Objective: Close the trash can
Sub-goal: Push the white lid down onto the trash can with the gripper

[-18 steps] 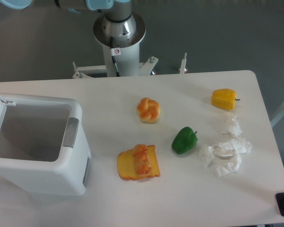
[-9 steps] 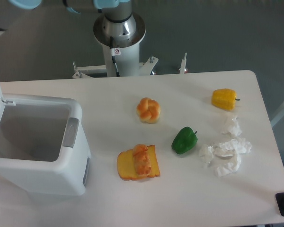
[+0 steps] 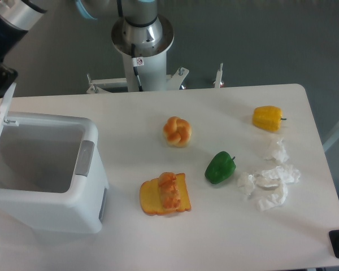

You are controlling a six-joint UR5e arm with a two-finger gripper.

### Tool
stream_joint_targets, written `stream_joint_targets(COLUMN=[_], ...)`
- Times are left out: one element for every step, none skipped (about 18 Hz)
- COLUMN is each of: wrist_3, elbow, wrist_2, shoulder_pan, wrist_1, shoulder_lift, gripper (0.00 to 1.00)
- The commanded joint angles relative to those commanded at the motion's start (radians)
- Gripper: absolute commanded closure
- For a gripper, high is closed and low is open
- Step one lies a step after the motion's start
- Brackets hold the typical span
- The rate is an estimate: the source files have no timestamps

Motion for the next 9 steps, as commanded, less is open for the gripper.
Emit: stream_joint_targets(wrist_3=[0.000, 0.000, 0.000, 0.000, 0.002, 0.002, 0.003, 0.011, 0.026], elbow=[0.002, 0.000, 0.002, 0.002, 0.000, 0.002, 0.002, 0.002, 0.002], wrist_2=[0.003, 0.018, 0.043, 0.060, 0.067, 0.069, 0.071, 0.078, 0.099], shoulder_pan=[0.000, 0.000, -0.002, -0.002, -0.002, -0.002, -0.002, -0.002, -0.002], wrist_1=[0.002, 0.002, 0.003, 0.002, 0.002, 0.003, 0.003, 0.003, 0.002], shoulder_lift=[-0.002, -0.002, 0.000, 0.000, 0.000, 0.000, -0.003, -0.005, -0.008], gripper=[0.00, 0.00, 0.00, 0.00, 0.00, 0.00, 0.00, 0.00, 0.00])
